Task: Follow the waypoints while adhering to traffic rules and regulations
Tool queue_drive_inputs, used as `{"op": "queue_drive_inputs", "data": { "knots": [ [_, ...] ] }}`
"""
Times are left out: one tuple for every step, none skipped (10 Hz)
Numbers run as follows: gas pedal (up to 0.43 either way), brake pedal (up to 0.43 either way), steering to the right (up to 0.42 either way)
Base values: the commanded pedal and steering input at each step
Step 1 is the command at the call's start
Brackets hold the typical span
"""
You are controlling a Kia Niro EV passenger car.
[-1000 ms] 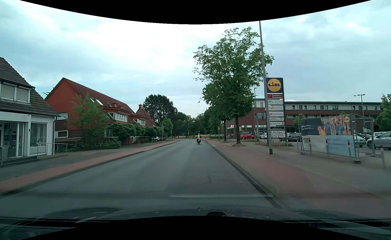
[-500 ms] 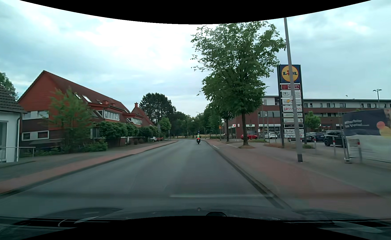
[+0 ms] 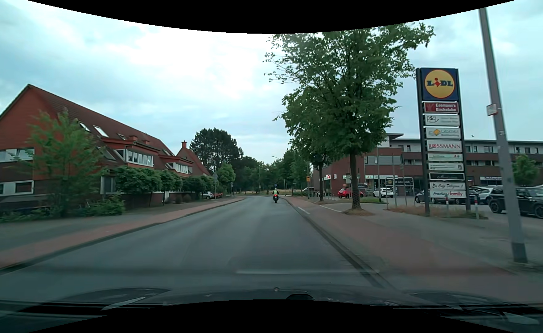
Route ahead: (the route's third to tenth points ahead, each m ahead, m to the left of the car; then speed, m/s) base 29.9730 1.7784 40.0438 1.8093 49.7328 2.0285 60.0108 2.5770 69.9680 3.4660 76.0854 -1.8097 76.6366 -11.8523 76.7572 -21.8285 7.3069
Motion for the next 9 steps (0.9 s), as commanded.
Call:
{"op": "queue_drive_inputs", "data": {
  "knots": [
    [0.150, 0.000, -0.001],
    [0.150, 0.000, -0.001],
    [0.150, 0.000, -0.001],
    [0.150, 0.000, -0.001],
    [0.150, 0.000, -0.001],
    [0.150, 0.000, -0.001],
    [0.150, 0.000, 0.000],
    [0.150, 0.000, -0.001],
    [0.150, 0.000, -0.001]
  ]
}}
